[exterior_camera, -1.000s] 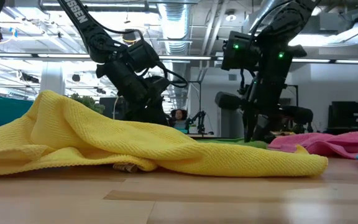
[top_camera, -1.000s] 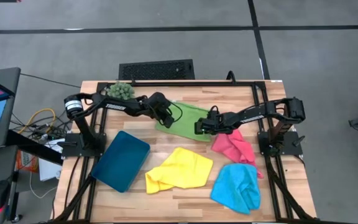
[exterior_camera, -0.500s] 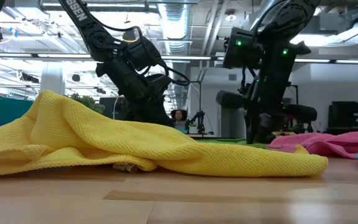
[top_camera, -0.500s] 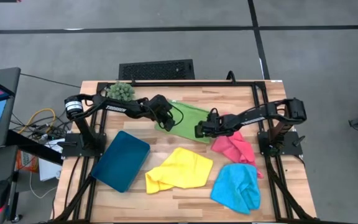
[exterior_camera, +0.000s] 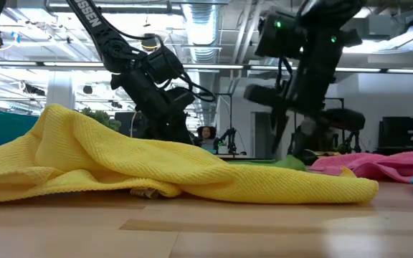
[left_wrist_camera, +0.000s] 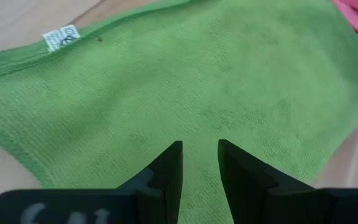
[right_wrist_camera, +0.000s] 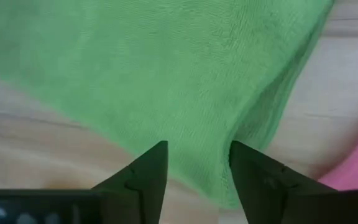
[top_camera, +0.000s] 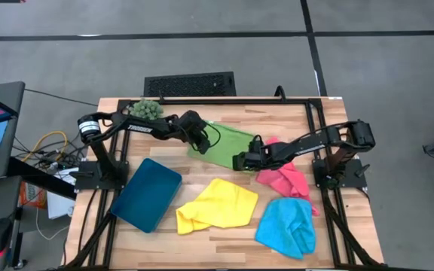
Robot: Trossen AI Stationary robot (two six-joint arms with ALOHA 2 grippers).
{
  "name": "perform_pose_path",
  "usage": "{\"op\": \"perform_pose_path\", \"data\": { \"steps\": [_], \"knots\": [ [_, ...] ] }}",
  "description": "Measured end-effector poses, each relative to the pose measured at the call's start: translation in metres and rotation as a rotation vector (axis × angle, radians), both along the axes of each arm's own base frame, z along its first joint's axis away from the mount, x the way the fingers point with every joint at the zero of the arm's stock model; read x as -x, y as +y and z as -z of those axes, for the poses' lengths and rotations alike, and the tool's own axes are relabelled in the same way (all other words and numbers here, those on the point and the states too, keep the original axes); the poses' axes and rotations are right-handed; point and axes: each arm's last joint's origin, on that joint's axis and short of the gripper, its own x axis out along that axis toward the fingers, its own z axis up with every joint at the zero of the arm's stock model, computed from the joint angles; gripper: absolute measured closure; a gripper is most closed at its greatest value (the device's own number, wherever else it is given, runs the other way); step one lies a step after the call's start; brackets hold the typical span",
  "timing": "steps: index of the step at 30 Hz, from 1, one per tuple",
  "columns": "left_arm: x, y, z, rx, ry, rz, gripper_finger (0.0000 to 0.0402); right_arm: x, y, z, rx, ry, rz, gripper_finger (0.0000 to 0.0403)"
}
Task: Fold microfiber towels
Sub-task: Fold the green microfiber towel
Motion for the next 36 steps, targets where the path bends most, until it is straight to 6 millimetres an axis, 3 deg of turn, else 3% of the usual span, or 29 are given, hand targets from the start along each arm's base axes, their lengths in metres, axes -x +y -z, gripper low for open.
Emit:
{"op": "perform_pose_path", "data": {
  "steps": [4,10,19,25,30,36],
  "knots": [
    [0.005,0.009,0.001,0.042,-0.005,-0.011,0.0308,-0.005,0.013,-0.011,-0.006,-0.052,-0.035,0.0215],
    [0.007,0.011,0.002,0.062,0.007,-0.033,0.0308,-0.005,0.023,0.003,-0.005,0.009,-0.065,0.024],
    [0.002,-0.002,0.002,0.047,0.023,-0.005,0.0308,-0.005,0.028,0.005,0.031,0.01,-0.071,0.0265],
    [0.0,-0.005,0.002,0.076,0.004,0.004,0.0309,-0.001,0.029,0.024,-0.006,0.128,-0.093,0.0281],
    [0.002,-0.006,0.003,0.086,0.031,0.015,0.0309,0.001,0.022,0.025,0.0,0.181,-0.117,0.0283],
    [0.002,-0.01,0.005,0.087,0.052,0.021,0.0309,0.003,-0.002,0.025,0.017,0.233,-0.135,0.0283]
  ]
}}
